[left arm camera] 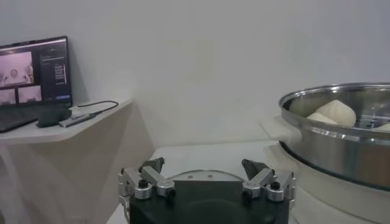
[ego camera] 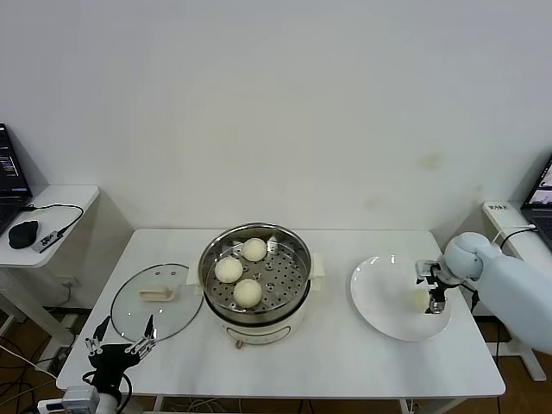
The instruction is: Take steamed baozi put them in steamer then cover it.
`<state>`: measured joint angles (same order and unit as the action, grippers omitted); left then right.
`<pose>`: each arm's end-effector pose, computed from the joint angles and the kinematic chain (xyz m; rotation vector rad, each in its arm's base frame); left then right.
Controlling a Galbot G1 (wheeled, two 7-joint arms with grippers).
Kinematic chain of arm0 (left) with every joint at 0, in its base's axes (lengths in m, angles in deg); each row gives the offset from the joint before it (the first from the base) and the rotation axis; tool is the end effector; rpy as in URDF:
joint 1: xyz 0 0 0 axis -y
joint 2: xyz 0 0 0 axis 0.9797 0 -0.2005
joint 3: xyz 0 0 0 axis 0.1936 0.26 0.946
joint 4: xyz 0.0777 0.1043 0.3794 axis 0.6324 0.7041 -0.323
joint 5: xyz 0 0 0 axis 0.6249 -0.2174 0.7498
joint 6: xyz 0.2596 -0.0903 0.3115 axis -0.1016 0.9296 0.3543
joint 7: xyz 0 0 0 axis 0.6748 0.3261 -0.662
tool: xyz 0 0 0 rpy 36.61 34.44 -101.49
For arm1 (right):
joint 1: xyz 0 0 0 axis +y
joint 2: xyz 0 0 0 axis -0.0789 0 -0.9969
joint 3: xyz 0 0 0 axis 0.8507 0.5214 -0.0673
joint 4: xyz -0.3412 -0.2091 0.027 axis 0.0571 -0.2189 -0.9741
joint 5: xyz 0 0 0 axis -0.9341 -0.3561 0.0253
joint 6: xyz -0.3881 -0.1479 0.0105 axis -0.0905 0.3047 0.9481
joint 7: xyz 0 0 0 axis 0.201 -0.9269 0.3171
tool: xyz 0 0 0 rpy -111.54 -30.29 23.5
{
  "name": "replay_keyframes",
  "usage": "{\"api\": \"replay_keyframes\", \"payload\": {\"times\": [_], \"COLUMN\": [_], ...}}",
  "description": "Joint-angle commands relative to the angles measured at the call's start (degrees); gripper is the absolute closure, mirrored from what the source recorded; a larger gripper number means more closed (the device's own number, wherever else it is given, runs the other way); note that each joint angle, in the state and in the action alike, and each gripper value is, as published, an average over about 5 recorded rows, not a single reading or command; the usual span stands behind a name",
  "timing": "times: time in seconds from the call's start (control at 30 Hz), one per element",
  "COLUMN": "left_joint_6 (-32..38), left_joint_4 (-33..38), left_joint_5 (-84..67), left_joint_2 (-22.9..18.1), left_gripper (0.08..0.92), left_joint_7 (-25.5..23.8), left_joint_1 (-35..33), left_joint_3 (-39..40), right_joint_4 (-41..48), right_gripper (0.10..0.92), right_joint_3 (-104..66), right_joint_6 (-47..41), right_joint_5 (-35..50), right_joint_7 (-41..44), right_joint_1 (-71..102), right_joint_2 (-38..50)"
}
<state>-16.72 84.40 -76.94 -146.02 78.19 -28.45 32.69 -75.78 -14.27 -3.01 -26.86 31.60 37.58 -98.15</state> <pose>0.1696 0.1148 -0.3265 0.1793 -2.9096 -0.1832 0.5836 -0.2358 -0.2806 1.0496 -1.3284 1.3930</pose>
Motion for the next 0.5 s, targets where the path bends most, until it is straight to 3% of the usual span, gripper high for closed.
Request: {"api": "replay_keyframes", "payload": {"times": [0.03,0.5], "left_joint_6": [0.0,0.1], "left_joint_4": [-0.1,0.2], "left_joint_5": [0.0,-0.1], "left_joint_2": [0.0,-0.1], "left_gripper": [0.177,0.177], "left_joint_7": [0.0,0.0], "left_joint_1": [0.0,-0.3], "left_joint_3": [0.0,-0.4], "right_joint_4": [3.3,1.2], "right_gripper": [0.265,0.404], "right_joint_3": [-1.1,-0.1], "right_joint_6": [0.2,0.1], "right_joint_5": [-2.2,-0.9], "right_joint_7": [0.0,1.8], "right_joint_1": [1.0,-1.3], "right_joint_2": [-1.8,-0.9]}}
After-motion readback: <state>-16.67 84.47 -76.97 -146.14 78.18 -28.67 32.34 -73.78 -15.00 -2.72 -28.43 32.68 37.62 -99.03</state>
